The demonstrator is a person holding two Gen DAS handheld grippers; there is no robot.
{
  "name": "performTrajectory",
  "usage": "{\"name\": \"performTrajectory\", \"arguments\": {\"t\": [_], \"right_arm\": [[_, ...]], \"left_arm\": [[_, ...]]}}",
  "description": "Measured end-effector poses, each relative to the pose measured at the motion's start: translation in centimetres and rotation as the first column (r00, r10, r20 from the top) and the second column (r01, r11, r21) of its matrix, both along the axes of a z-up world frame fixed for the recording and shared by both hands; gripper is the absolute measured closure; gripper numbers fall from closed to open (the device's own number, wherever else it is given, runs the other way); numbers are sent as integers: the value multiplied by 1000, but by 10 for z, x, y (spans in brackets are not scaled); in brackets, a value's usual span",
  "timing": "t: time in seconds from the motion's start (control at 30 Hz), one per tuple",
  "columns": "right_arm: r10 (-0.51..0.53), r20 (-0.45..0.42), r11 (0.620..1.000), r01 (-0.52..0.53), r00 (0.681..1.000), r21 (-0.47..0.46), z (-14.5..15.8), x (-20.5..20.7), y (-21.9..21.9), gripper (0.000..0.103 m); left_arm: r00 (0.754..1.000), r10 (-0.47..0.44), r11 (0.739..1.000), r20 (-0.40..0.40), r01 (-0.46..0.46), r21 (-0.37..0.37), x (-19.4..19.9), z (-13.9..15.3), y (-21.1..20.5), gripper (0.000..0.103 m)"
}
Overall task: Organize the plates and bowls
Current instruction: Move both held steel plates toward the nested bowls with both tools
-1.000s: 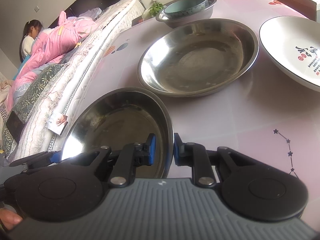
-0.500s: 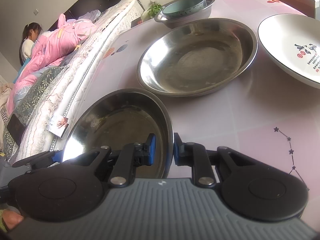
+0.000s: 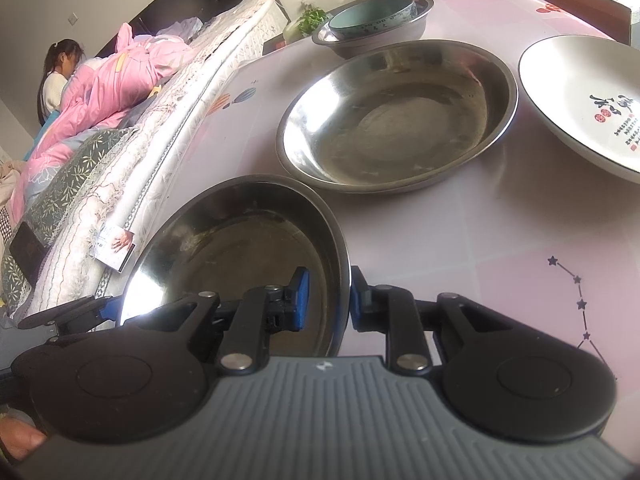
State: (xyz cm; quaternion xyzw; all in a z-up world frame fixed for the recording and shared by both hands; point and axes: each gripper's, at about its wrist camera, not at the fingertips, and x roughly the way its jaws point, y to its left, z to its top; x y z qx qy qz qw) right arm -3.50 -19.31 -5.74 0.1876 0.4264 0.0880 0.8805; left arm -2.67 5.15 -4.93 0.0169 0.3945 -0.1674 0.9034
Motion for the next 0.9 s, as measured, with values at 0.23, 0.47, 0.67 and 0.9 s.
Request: {"name": "performTrajectory", "arguments": {"t": [0.23,0.47,0.67,0.9], "right_arm": [[2,1,1000,-2,1000,-5,1,-1,1,82],[3,3,1000,-3,1000,-7,2,-1,3,82],[3,3,1000,-3,1000,-7,2,-1,3,82],[3,3,1000,-3,1000,-7,1,-1,3,82]], "left_arm": [[1000,0,1000,4,0,3,-2,1,1,48],[1000,1,1000,4,-1,3,-3,2,1,48],[1000,5,1000,8,-5,-2,-6,3,4,48],[1000,6,1000,11,-6,-6,-8,5,5,48]]}}
